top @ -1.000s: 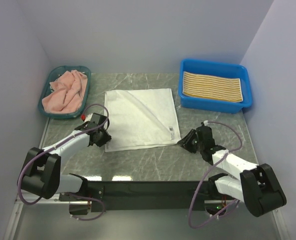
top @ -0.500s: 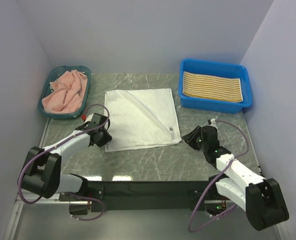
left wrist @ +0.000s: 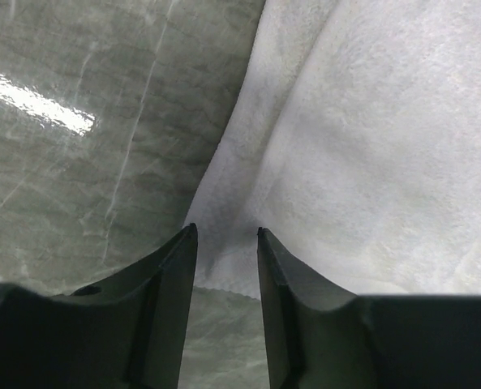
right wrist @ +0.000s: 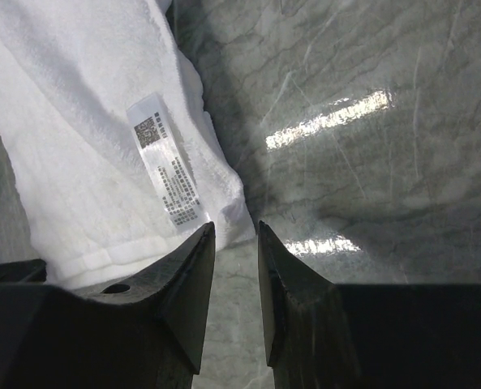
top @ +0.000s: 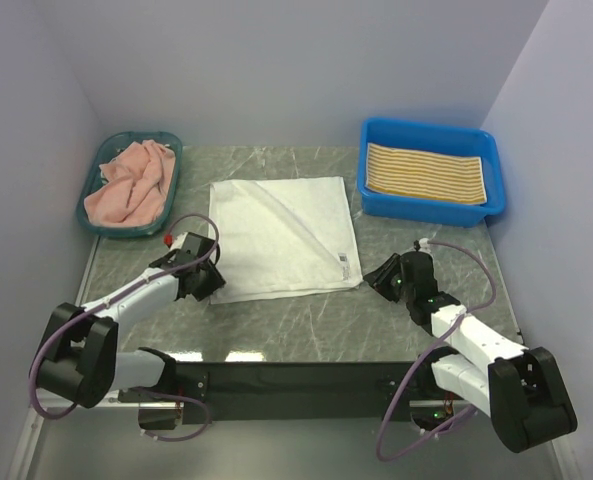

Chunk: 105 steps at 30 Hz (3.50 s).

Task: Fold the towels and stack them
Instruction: Fold the towel

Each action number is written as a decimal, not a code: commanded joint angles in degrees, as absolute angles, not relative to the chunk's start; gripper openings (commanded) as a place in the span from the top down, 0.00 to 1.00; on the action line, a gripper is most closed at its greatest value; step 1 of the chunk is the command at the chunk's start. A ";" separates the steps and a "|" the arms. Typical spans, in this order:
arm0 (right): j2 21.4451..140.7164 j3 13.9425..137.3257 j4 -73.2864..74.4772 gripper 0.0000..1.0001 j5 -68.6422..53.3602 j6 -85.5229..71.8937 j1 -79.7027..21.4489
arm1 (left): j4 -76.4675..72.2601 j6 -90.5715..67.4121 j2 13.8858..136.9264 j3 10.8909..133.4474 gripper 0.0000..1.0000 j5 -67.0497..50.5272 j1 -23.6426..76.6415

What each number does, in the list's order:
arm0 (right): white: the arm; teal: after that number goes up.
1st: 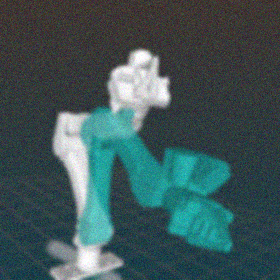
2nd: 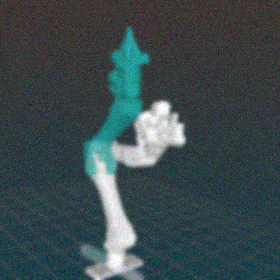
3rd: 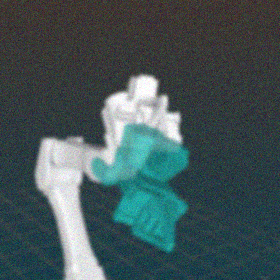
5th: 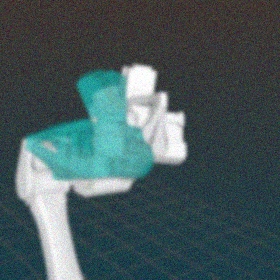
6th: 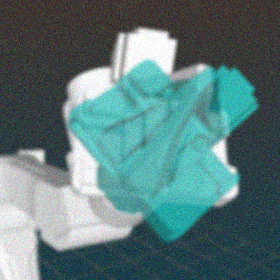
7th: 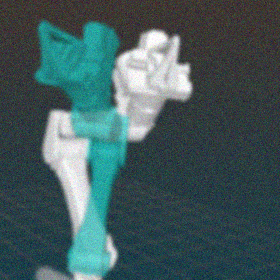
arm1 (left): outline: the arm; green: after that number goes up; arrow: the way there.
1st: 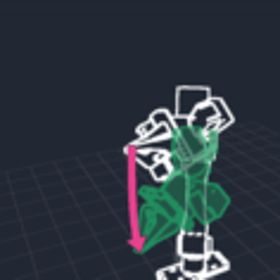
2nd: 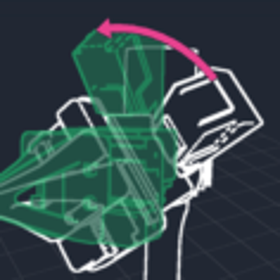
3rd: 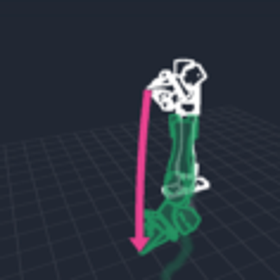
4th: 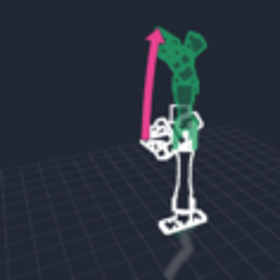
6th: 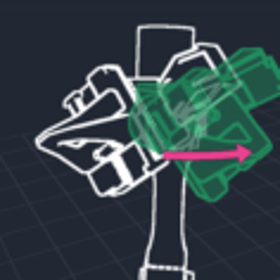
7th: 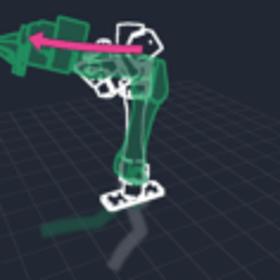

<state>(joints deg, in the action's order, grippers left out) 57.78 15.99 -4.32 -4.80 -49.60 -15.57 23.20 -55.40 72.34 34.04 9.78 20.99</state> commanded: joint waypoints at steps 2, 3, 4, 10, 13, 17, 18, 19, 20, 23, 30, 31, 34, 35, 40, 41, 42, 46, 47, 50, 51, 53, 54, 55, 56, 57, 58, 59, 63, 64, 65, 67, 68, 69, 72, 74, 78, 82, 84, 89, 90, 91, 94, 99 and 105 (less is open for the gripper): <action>58.27 15.73 -7.56 0.64 -5.27 -49.13 -15.12 | 22.24 -56.34 74.26 33.84 0.61 8.61 21.88; 58.27 15.65 -7.56 0.65 -5.27 -49.13 -15.12 | 22.24 -56.42 74.35 34.10 0.64 8.96 22.15; 58.18 15.56 -7.56 0.65 -5.19 -49.13 -15.12 | 22.41 -56.69 74.27 34.19 0.65 9.14 22.58; 57.57 15.47 -7.29 0.65 -4.75 -48.78 -15.12 | 24.17 -57.22 73.39 35.59 0.62 9.41 23.99; 57.65 15.56 -7.38 0.64 -4.92 -48.78 -15.20 | 24.35 -57.39 72.51 35.68 0.59 9.32 24.34; 57.74 15.38 -7.65 0.64 -5.01 -48.87 -15.12 | 24.43 -57.66 72.33 36.03 0.57 8.70 24.96; 57.74 15.29 -7.73 0.65 -5.10 -48.95 -15.12 | 24.43 -57.74 72.60 36.12 0.57 8.70 25.13; 57.66 15.21 -7.82 0.65 -5.18 -48.96 -15.12 | 24.43 -57.66 72.77 36.21 0.57 8.70 25.40; 57.74 15.12 -7.82 0.65 -5.27 -48.87 -15.12 | 24.43 -57.74 73.12 36.38 0.57 8.70 25.49; 57.39 15.12 -7.65 0.65 -5.19 -48.69 -15.12 | 24.17 -58.09 73.65 36.74 0.58 8.44 26.28; 56.87 15.38 -7.47 0.65 -5.27 -48.16 -14.94 | 24.43 -58.45 74.09 37.53 0.58 8.79 27.51; 56.87 15.29 -7.47 0.65 -5.27 -48.16 -15.03 | 24.09 -58.53 74.18 37.44 0.58 8.70 27.51; 56.95 15.29 -7.65 0.65 -5.36 -47.99 -15.03 | 23.73 -58.97 74.97 37.00 0.60 9.14 27.60; 56.95 15.21 -7.56 0.65 -5.45 -47.90 -15.03 | 23.30 -59.15 75.14 36.65 0.61 9.31 27.60; 57.48 15.12 -8.17 0.65 -5.62 -47.90 -15.03 | 23.99 -59.33 75.94 36.65 0.75 10.81 27.60; 57.65 15.12 -8.17 0.65 -5.62 -47.73 -15.03 | 24.26 -59.15 75.94 37.26 0.79 11.07 27.60; 58.00 15.03 -8.35 0.65 -5.71 -47.72 -15.03 | 25.13 -58.98 75.42 37.96 0.87 11.34 27.60; 58.88 15.12 -8.00 0.66 -5.36 -47.37 -15.03 | 27.77 -58.71 72.87 40.07 0.99 12.57 27.60; 59.06 15.12 -7.74 0.66 -5.10 -47.55 -15.03 | 28.56 -58.62 72.17 41.47 0.99 12.83 27.51; 59.68 15.12 -7.12 0.71 -4.48 -47.81 -14.94 | 30.58 -58.36 71.28 43.85 0.99 13.45 27.51; 59.76 15.20 -6.77 0.75 -3.96 -47.99 -14.94 | 30.85 -58.36 71.11 44.29 0.99 13.53 27.60; 60.29 15.12 -6.07 0.76 -3.08 -48.51 -14.94 | 31.38 -58.36 70.84 45.34 0.99 13.10 27.60; 60.55 15.03 -5.89 0.76 -2.99 -48.60 -15.12 | 31.46 -58.27 70.93 45.53 0.99 13.18 27.60; 61.25 15.03 -5.54 0.76 -2.38 -48.78 -15.03 | 31.46 -58.18 70.75 45.79 0.99 12.66 27.60; 61.78 15.46 -5.10 0.77 -1.94 -49.21 -15.12 | 31.46 -58.27 70.75 45.97 0.99 12.48 27.51; 62.40 15.64 -4.92 0.80 -1.76 -49.48 -15.03 | 31.38 -58.27 70.66 46.05 0.99 12.39 27.60; 63.10 15.64 -4.92 0.80 -1.58 -49.74 -15.03 | 31.46 -58.27 70.75 46.14 0.99 12.31 27.51; 63.71 15.64 -5.18 0.80 -1.58 -49.83 -15.03 | 31.64 -58.18 70.75 46.49 0.99 12.48 27.60; 67.58 16.96 -7.29 0.80 -3.16 -48.78 -15.03 | 31.73 -58.18 70.75 46.85 0.99 12.48 27.60; 69.15 17.31 -7.90 0.80 -3.51 -48.69 -15.03 | 31.73 -58.18 70.66 47.02 0.99 12.65 27.60; 69.69 17.84 -8.26 0.80 -3.95 -48.69 -15.03 | 31.82 -58.10 70.75 47.11 0.99 12.74 27.60; 70.40 17.84 -9.66 0.80 -5.27 -48.87 -15.12 | 31.99 -58.10 70.75 47.28 0.99 12.83 27.51; 70.40 18.10 -9.67 0.79 -5.36 -48.87 -15.12 | 31.99 -58.10 70.66 47.11 0.99 12.75 27.60; 70.23 18.28 -9.58 0.78 -5.27 -48.69 -15.20 | 31.91 -58.18 70.66 47.20 0.99 12.74 27.60; 69.70 19.25 -8.44 0.77 -4.75 -47.73 -15.12 | 31.64 -58.18 70.49 46.85 0.99 12.48 27.51; 68.91 19.86 -7.65 0.76 -4.57 -46.94 -15.20 | 31.20 -58.27 70.75 46.58 0.99 12.31 27.60; 68.03 20.92 -6.94 0.76 -4.57 -45.79 -15.38 | 30.94 -58.18 70.93 46.49 0.99 12.13 27.68; 68.38 21.88 -6.94 0.77 -4.92 -45.26 -15.91 | 30.76 -58.18 70.93 46.23 0.99 12.04 27.60; 68.82 22.06 -7.38 0.80 -5.54 -45.26 -16.43 | 30.59 -58.18 71.02 46.23 0.99 12.04 27.51; 70.84 23.03 -8.09 0.87 -6.24 -45.18 -17.14 | 30.50 -58.10 71.28 46.05 0.99 11.95 27.60; 70.75 23.03 -8.17 0.90 -6.50 -45.09 -17.23 | 30.41 -58.01 71.28 45.97 0.99 11.95 27.60; 70.66 23.20 -8.26 0.90 -6.50 -45.09 -17.31 | 30.41 -58.01 71.28 45.79 0.99 11.95 27.68; 70.75 23.73 -8.35 0.92 -6.85 -44.83 -17.58 | 30.15 -58.09 71.28 45.53 0.99 11.95 27.60; 73.64 24.43 -8.53 0.94 -7.12 -45.17 -17.75 | 29.79 -58.10 71.63 45.26 0.99 11.87 27.60; 78.56 23.73 -8.09 0.95 -7.03 -47.90 -17.67 | 30.23 -58.09 71.19 44.04 0.99 13.18 27.51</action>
<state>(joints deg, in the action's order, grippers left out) 76.18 22.85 -8.60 -8.10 -46.74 -17.39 31.00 -58.17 71.83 44.82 11.92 27.38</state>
